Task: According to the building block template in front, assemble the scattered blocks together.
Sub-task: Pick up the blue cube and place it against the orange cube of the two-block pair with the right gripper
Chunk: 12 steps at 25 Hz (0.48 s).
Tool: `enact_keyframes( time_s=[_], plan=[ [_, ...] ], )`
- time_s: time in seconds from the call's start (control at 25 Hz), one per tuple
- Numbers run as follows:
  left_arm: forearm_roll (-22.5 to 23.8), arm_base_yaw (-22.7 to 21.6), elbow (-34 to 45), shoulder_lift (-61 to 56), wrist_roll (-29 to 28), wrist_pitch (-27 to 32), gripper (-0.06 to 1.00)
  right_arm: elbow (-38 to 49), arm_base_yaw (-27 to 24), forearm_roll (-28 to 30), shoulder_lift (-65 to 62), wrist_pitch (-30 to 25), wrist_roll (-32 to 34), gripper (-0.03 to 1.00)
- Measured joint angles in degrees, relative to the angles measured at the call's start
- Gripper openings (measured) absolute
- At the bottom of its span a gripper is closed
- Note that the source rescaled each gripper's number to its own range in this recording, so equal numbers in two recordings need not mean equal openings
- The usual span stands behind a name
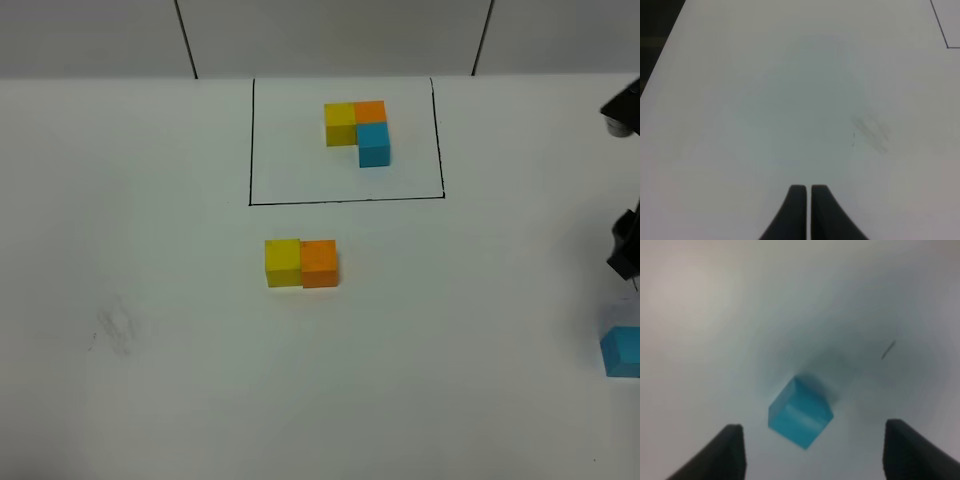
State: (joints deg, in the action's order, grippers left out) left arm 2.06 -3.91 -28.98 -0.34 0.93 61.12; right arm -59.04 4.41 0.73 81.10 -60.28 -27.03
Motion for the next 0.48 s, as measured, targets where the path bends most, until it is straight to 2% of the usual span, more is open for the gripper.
enact_keyframes(
  time_s=[0.2, 0.48],
  plan=[
    [0.0, 0.0, 0.0, 0.0, 0.0, 0.0, 0.00, 10.4, -3.0, 4.2, -8.9, 2.4, 9.1, 0.60],
    [0.0, 0.0, 0.0, 0.0, 0.0, 0.0, 0.00, 22.3, -3.2, 7.2, -17.1, 11.5, 22.7, 0.60]
  ],
)
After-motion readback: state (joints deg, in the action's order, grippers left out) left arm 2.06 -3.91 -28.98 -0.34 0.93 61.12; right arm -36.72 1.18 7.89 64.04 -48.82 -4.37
